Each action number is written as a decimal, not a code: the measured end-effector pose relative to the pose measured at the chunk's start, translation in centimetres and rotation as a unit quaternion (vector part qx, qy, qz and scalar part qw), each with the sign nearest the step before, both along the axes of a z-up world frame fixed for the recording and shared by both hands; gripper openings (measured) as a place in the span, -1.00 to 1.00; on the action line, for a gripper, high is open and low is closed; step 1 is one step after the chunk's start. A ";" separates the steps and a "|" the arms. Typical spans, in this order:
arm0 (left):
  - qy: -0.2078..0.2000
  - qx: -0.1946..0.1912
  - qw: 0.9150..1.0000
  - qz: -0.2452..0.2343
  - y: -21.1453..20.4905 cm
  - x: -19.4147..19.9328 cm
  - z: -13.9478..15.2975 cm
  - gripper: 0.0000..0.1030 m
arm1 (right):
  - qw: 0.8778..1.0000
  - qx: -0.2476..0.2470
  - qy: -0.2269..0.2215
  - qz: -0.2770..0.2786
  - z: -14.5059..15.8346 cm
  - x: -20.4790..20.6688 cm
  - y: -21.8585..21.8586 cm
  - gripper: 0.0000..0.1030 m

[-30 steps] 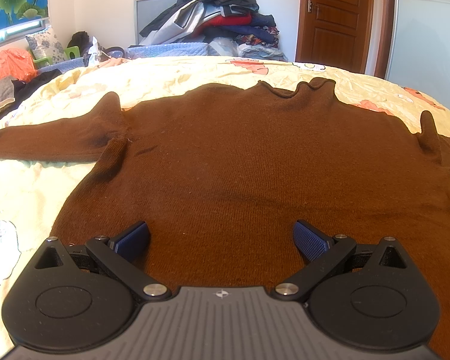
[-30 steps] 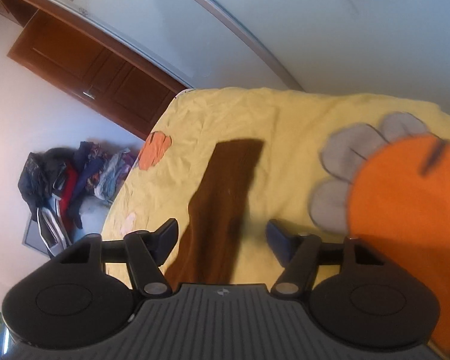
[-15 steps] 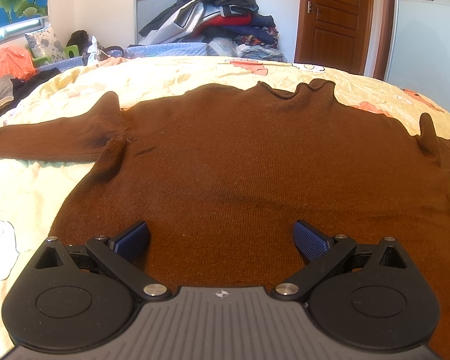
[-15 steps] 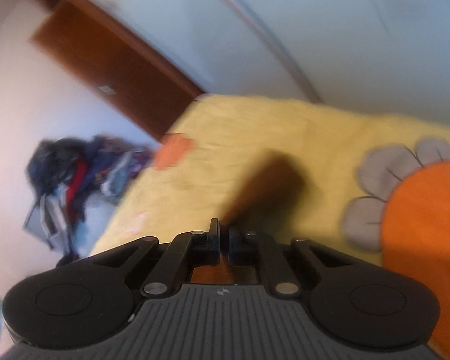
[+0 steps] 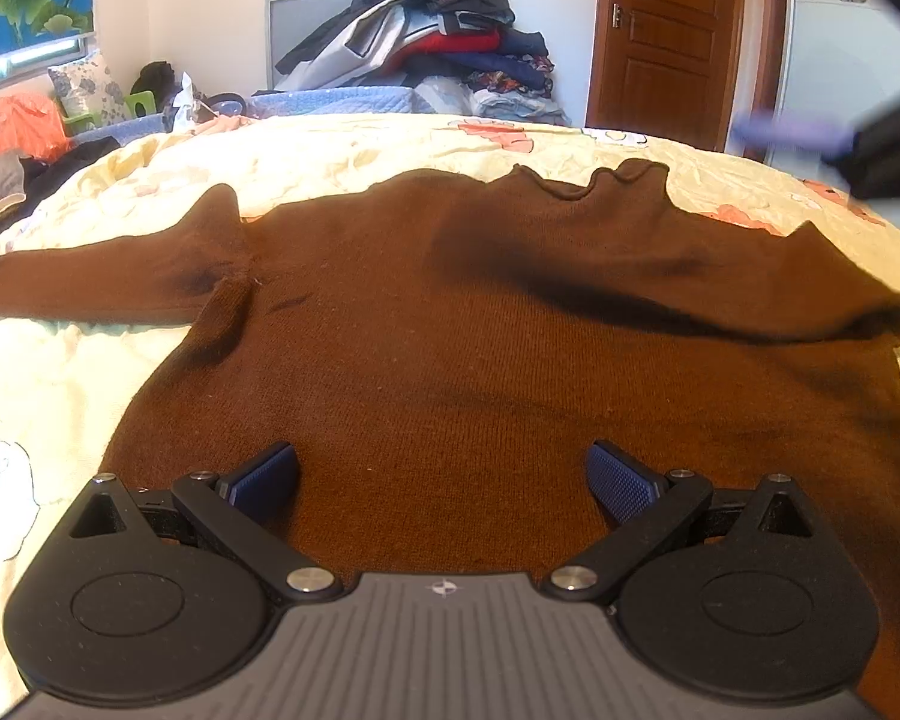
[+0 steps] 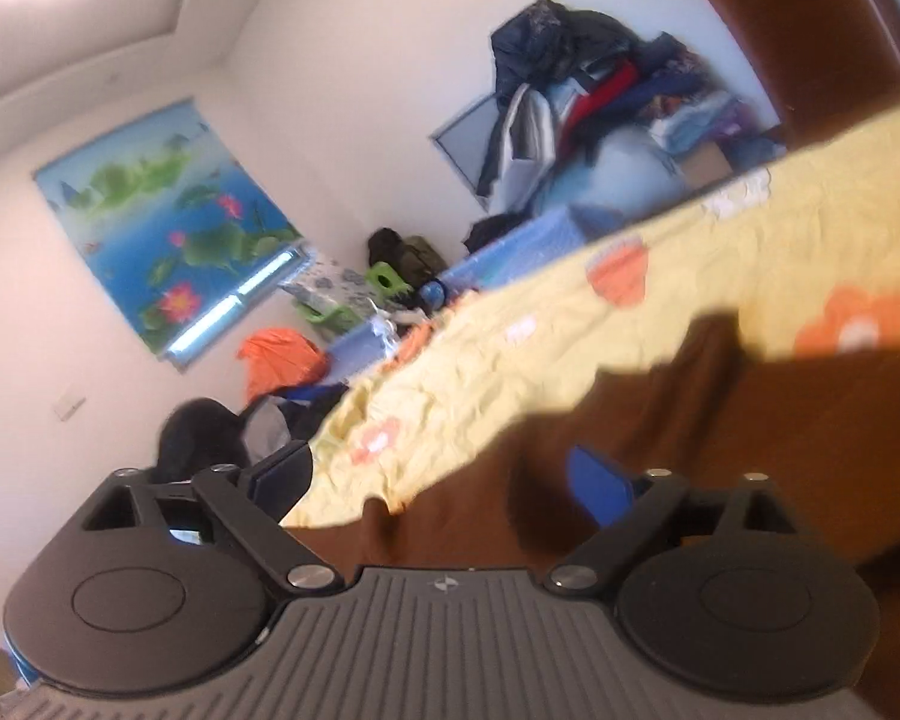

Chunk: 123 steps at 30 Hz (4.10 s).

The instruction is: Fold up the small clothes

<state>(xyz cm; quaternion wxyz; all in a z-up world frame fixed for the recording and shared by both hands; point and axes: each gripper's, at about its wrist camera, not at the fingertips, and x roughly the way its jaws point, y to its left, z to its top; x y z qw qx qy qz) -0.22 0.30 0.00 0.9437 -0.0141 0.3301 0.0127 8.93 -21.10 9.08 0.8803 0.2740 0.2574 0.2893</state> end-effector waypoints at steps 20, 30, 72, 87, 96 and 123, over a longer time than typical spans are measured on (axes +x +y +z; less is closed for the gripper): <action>0.126 -0.216 0.967 0.051 3.5 15.6 2.3 -0.79 | 0.990 -0.124 0.023 -0.061 -8.9 -6.0 -4.2 0.90; 0.009 -0.054 0.996 0.077 6.2 12.3 7.2 -0.89 | 0.994 -0.095 0.027 -0.057 -9.2 -5.7 -4.6 0.95; 0.006 -0.014 0.999 -0.038 3.2 12.8 0.5 1.00 | 0.946 -0.321 0.036 -0.034 -5.5 7.5 -6.1 0.92; -0.006 -0.042 0.998 -0.036 4.2 12.2 0.5 1.00 | 0.918 -0.391 0.056 -0.021 -5.1 15.1 -6.4 -0.70; -0.008 -0.046 0.998 -0.035 4.5 12.2 0.5 1.00 | 0.917 -0.389 0.040 -0.079 -5.4 13.9 -6.8 0.24; -0.065 -0.270 0.869 0.409 39.1 6.9 0.9 0.99 | 0.931 -0.361 0.010 -0.053 -8.4 11.7 -1.0 0.99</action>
